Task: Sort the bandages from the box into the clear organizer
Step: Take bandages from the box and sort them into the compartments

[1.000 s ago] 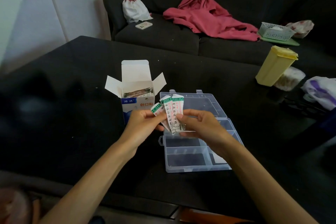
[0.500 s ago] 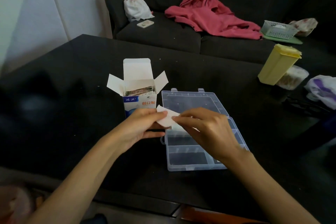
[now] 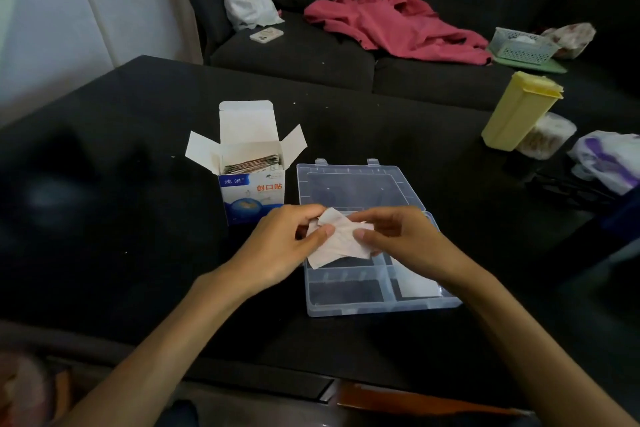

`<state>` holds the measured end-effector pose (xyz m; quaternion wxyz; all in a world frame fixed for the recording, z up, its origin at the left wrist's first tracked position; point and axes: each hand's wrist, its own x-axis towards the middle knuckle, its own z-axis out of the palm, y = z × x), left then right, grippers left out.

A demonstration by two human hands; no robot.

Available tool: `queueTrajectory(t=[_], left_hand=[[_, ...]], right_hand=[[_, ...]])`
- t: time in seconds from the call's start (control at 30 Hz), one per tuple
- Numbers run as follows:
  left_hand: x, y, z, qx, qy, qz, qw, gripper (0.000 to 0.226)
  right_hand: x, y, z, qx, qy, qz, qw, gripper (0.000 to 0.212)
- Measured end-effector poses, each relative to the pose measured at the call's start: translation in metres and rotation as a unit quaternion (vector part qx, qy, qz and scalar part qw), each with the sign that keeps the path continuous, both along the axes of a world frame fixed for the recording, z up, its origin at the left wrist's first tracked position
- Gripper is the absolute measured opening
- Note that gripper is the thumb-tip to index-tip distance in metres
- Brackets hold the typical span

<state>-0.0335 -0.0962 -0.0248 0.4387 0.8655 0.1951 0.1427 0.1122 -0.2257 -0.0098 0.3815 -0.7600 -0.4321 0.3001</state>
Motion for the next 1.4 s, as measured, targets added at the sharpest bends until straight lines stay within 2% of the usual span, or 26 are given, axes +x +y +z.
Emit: queueTrajectory(t=[0.07,0.2,0.4,0.5,0.63,0.77,0.9,1.1,1.27,1.4], left_hand=[[0.002,0.001,0.000,-0.009,-0.001,0.000,1.000,0.023],[0.000,0.006,-0.001,0.007,0.010,0.009,1.000,0.034],[-0.005,0.004,0.008,0.106,0.026,0.042,0.993,0.038],[-0.006,0.001,0.010,0.154,0.053,0.055,0.985,0.026],[-0.007,0.004,0.006,0.212,0.100,0.033,0.972,0.019],[-0.007,0.011,0.006,0.225,0.135,0.017,0.965,0.020],[-0.007,0.009,0.006,0.284,0.149,-0.020,0.947,0.023],[-0.007,0.002,0.003,0.326,0.183,-0.064,0.925,0.031],[-0.007,0.003,0.003,0.313,0.192,-0.071,0.927,0.030],[-0.008,0.004,0.003,0.296,0.184,-0.078,0.934,0.029]], right_hand=[[0.003,0.000,0.001,0.008,0.005,-0.022,1.000,0.025],[0.006,0.001,-0.001,0.028,-0.066,-0.041,0.997,0.024],[0.002,0.002,0.001,-0.032,-0.102,0.028,0.994,0.013],[-0.002,0.008,0.002,-0.066,-0.123,0.055,0.989,0.011],[-0.003,0.016,-0.003,-0.088,-0.202,0.053,0.974,0.012],[-0.004,0.013,-0.001,-0.114,-0.274,0.074,0.952,0.018],[-0.008,0.010,0.001,-0.142,-0.342,0.090,0.925,0.023],[-0.012,0.018,-0.002,-0.138,-0.370,0.091,0.914,0.016],[-0.009,0.020,-0.001,-0.164,-0.375,0.115,0.905,0.022],[0.008,0.015,0.015,-0.128,-0.292,0.091,0.944,0.019]])
